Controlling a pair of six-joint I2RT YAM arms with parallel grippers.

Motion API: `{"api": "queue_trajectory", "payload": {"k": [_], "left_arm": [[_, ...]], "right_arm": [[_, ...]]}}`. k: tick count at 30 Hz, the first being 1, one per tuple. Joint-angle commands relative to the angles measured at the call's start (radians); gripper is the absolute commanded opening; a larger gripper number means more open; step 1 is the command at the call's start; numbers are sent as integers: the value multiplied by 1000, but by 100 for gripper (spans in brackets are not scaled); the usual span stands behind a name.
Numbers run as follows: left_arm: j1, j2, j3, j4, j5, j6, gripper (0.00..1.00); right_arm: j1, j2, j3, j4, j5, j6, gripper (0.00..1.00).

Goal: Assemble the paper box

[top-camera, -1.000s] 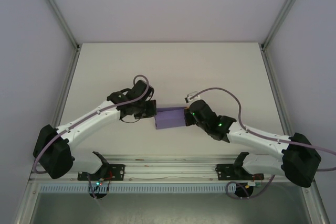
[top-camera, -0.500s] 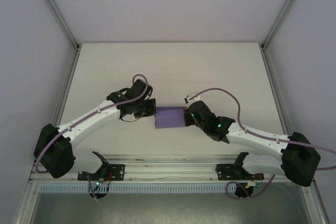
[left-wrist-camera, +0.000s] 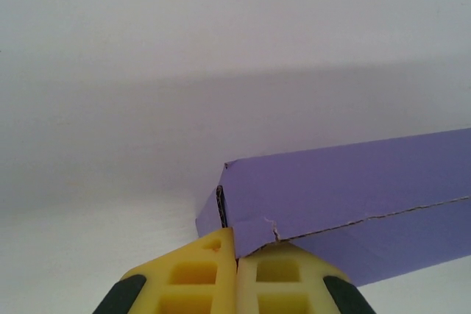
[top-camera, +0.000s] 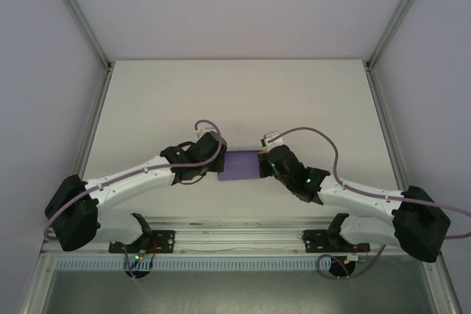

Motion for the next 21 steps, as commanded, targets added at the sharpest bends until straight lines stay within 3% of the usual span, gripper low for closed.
{"api": "queue_trajectory", "payload": {"k": [1, 5, 7, 17, 21], "left_arm": [[-15, 59, -82, -94, 22, -21, 0], [-22, 35, -87, -84, 8, -22, 0], [-29, 22, -93, -69, -4, -23, 0], [-127, -12, -131, 19, -144, -17, 0], [-141, -15, -153, 44, -172, -13, 0]], "right_arm": [[15, 12, -39, -117, -62, 40, 7], [15, -54, 12, -161, -63, 85, 19], [16, -80, 41, -175, -65, 104, 33], [15, -111, 133, -211, 37, 174, 58], [14, -96, 156, -235, 70, 233, 60]]}}
